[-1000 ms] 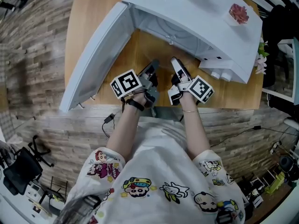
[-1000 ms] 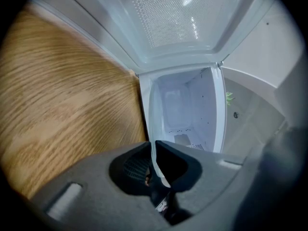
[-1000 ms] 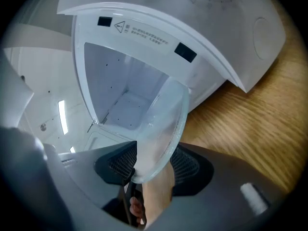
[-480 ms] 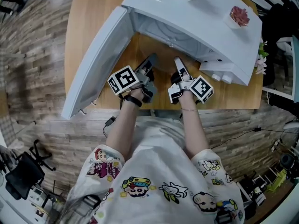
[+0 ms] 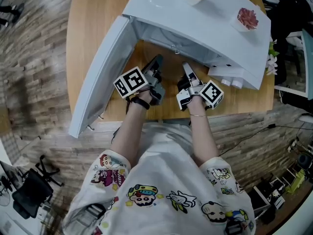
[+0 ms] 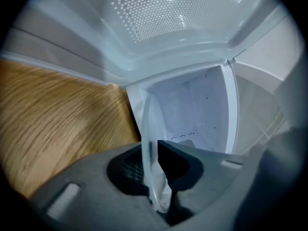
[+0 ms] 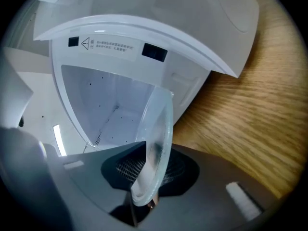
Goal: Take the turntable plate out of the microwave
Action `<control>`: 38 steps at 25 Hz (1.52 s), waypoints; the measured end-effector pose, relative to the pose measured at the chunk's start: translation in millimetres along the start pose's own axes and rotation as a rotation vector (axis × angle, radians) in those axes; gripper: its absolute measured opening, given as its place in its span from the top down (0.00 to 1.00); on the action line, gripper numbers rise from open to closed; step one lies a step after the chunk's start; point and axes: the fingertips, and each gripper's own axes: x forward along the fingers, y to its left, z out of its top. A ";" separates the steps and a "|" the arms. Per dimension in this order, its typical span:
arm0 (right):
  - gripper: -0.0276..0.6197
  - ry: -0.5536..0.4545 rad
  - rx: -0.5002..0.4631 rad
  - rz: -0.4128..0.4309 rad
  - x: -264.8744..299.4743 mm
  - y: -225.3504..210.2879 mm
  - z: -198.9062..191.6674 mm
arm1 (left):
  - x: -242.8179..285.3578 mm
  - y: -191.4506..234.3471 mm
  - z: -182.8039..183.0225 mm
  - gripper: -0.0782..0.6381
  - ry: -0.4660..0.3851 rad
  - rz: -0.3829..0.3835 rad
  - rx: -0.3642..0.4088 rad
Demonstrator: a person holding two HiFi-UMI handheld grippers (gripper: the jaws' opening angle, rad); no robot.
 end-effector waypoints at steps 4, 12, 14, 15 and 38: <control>0.83 -0.012 0.012 0.003 -0.3 3.5 0.3 | -1.7 -3.5 1.6 0.82 0.002 -0.009 0.005; 0.84 -0.018 0.001 0.047 -8.4 10.2 -4.9 | -10.2 -2.6 -4.6 0.82 0.002 -0.017 -0.016; 0.84 -0.017 0.001 0.059 -12.0 12.0 -7.1 | -14.1 -4.0 -7.2 0.83 0.001 -0.020 -0.016; 0.84 -0.018 0.003 0.065 -14.4 13.1 -8.0 | -16.2 -4.9 -8.9 0.83 0.001 -0.023 -0.016; 0.83 0.027 -0.017 0.148 -91.6 32.6 -44.8 | -89.4 -34.4 -62.3 0.83 -0.065 -0.070 0.003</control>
